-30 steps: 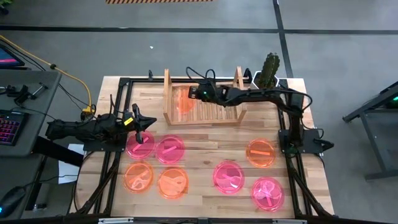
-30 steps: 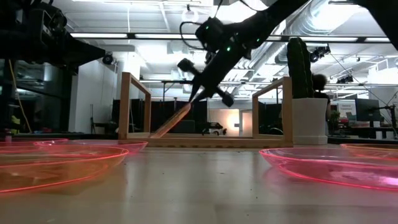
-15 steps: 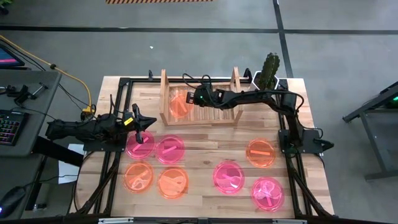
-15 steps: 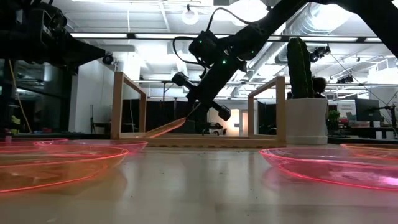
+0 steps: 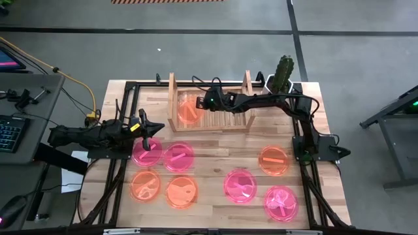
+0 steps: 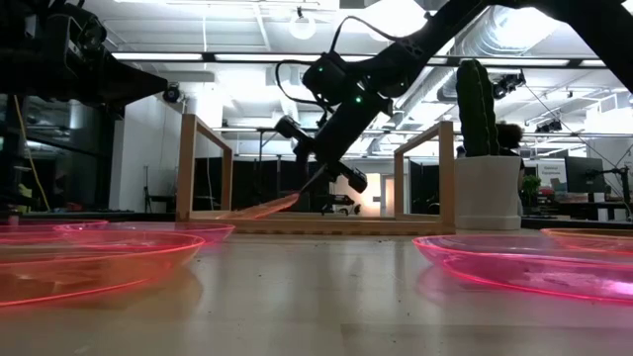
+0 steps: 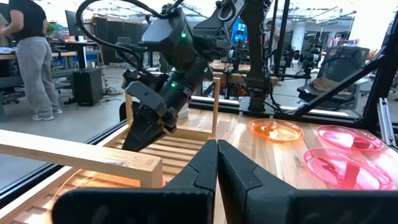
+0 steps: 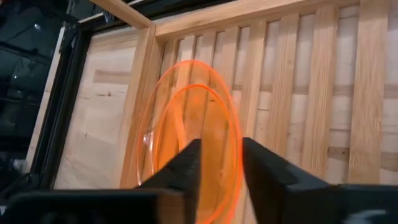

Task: Place and stack plates onto a shelf
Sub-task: Put the top center orange plate on the shelf, then put the top center pink plate on the shelf

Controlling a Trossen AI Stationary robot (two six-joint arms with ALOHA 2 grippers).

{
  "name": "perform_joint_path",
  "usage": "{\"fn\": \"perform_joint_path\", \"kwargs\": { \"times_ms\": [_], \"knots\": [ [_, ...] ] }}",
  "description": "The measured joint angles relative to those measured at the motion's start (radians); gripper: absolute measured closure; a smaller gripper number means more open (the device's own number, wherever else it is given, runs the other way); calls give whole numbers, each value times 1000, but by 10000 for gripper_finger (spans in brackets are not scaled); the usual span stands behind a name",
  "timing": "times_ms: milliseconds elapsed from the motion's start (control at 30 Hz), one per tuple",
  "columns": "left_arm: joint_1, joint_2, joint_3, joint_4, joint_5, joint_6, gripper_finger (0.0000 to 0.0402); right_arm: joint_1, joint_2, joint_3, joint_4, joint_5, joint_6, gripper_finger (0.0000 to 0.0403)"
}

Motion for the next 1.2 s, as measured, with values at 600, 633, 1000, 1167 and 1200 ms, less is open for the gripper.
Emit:
{"fn": "perform_joint_path", "kwargs": {
  "times_ms": [600,633,1000,1167,1200],
  "knots": [
    [0,0,0,0,0,0,398,-13,-250,0,-144,-293,-408,201],
    [0,0,0,0,0,0,398,7,-285,0,-171,-318,-446,201],
    [2,0,0,1,-28,143,398,319,-737,-271,-371,-107,-471,201],
    [2,0,0,2,-28,190,398,451,-934,-475,-206,16,-299,201],
    [1,0,0,4,-28,190,398,474,-960,-502,-158,43,-283,201]
  ]
}}
